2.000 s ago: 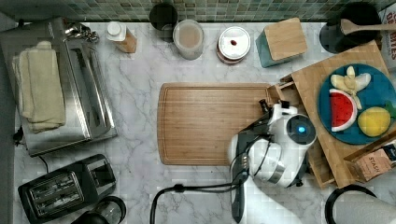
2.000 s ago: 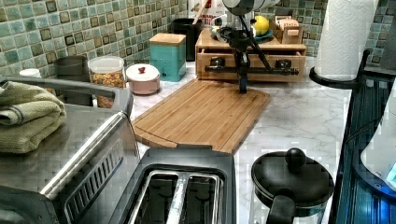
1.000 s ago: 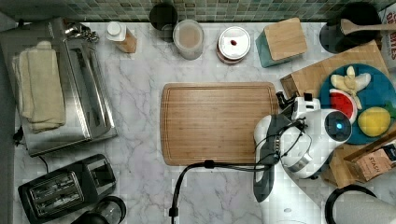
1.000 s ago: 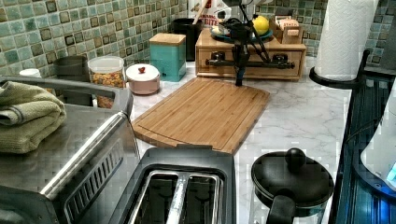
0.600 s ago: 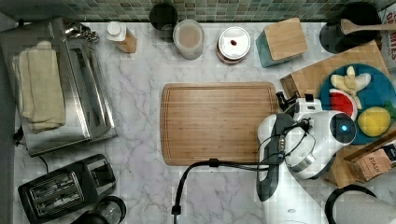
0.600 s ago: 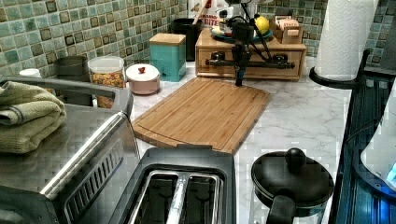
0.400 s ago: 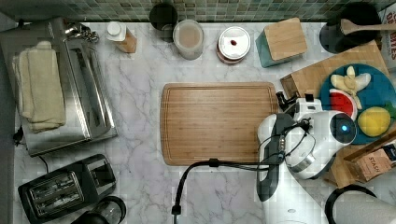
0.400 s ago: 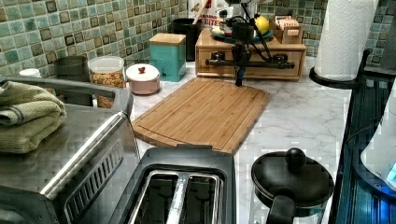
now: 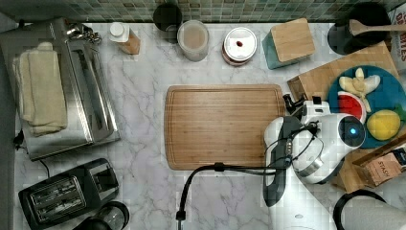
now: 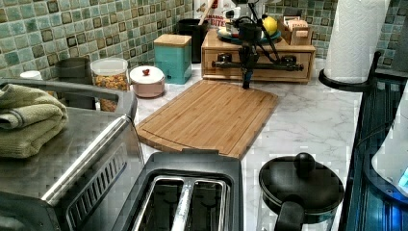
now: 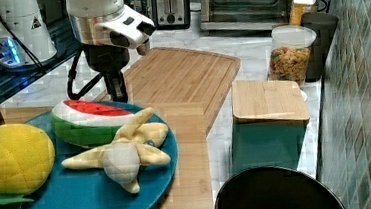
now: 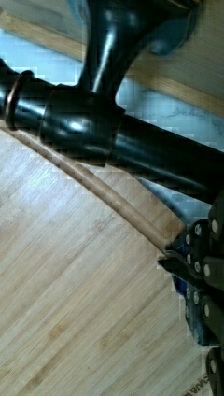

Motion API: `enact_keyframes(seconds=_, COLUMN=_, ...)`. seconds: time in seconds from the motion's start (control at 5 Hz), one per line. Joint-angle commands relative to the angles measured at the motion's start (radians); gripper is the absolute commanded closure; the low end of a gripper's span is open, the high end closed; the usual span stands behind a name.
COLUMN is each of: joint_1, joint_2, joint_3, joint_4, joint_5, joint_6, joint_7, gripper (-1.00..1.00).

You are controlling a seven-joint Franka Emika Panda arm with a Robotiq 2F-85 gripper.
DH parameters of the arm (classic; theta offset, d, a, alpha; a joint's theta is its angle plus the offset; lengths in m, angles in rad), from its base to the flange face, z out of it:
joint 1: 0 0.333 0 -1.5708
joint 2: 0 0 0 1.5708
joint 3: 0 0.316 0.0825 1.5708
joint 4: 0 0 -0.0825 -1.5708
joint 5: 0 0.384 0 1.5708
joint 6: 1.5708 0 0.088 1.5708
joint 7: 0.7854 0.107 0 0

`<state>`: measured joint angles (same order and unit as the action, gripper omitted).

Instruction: Close the drawer.

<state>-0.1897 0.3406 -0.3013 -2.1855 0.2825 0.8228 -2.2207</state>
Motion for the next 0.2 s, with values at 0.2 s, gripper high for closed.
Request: enact_keyframes(seconds=0.2, joint_1=-0.118, joint_2=-0.033, joint_3=-0.107, joint_4=0.266, joint_5=0.008, joint_6=0.103, joint_7=-0.069, gripper=1.0)
